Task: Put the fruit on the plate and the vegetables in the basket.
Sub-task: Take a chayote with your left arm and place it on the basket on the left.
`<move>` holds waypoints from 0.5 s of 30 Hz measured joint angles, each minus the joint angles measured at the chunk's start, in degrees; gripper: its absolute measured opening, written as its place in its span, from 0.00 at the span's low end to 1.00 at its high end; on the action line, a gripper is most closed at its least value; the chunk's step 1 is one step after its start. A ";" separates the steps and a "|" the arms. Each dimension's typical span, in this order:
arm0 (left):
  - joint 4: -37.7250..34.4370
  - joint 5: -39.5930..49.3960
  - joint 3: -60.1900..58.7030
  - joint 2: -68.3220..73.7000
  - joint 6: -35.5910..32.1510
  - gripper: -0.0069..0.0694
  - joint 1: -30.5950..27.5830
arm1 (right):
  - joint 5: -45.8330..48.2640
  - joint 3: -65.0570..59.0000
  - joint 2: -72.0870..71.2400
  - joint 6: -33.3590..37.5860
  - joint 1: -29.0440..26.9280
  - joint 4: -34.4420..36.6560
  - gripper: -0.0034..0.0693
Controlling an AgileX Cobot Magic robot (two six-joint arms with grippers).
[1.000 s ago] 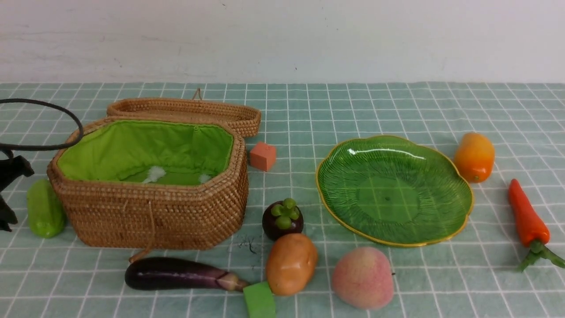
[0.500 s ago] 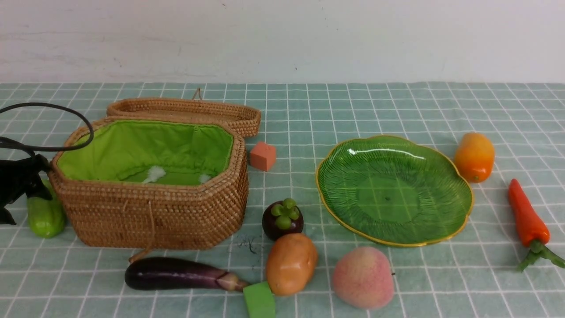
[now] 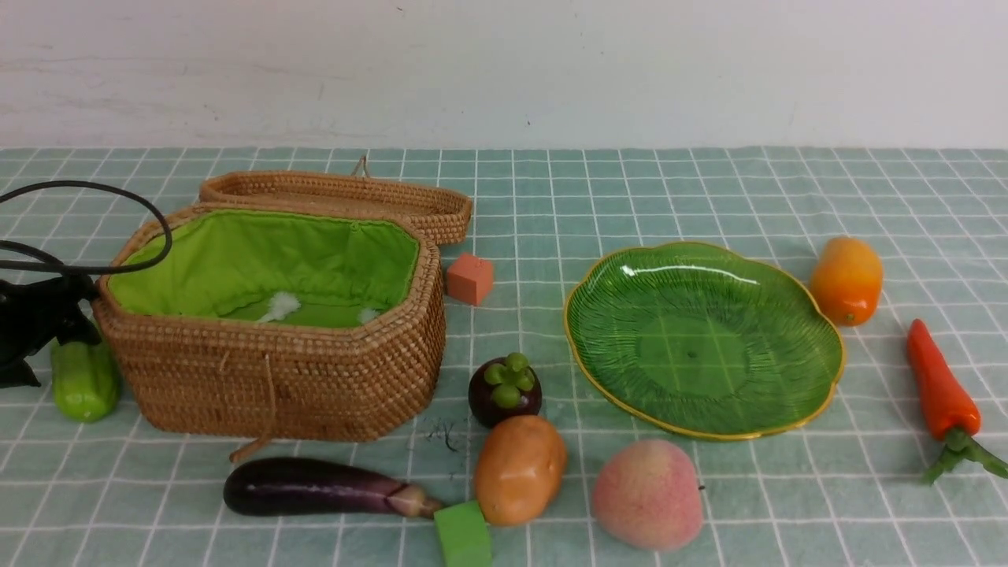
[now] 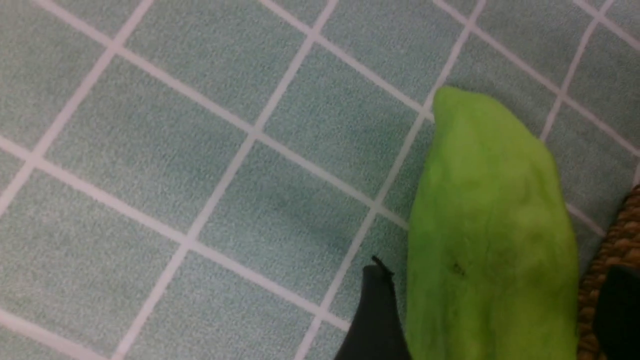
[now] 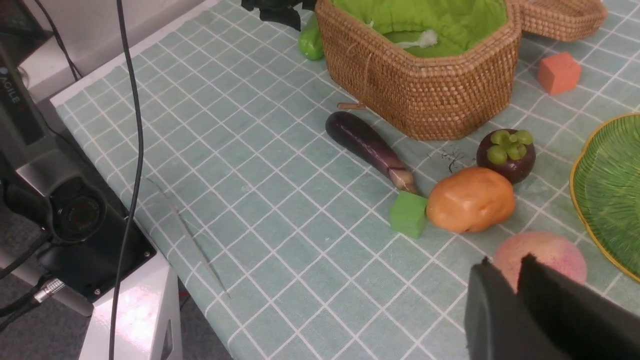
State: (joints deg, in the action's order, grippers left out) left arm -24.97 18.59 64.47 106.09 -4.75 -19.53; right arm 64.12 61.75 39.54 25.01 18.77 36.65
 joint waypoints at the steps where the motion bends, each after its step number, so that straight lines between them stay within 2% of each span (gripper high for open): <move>1: -0.34 0.14 -0.01 0.00 -0.13 0.79 0.00 | 0.00 0.00 0.00 0.00 0.00 0.00 0.17; 10: 0.82 6.25 -0.29 -4.57 -2.69 0.78 0.00 | 0.05 0.00 0.00 0.00 0.00 0.18 0.17; 15: 0.61 11.61 0.31 -7.54 -2.82 0.67 -1.28 | 0.05 0.00 0.00 0.12 0.00 0.18 0.17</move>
State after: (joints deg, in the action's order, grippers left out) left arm -24.36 30.20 64.78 98.55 -7.57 -20.81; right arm 64.18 61.75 39.54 25.13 18.77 36.83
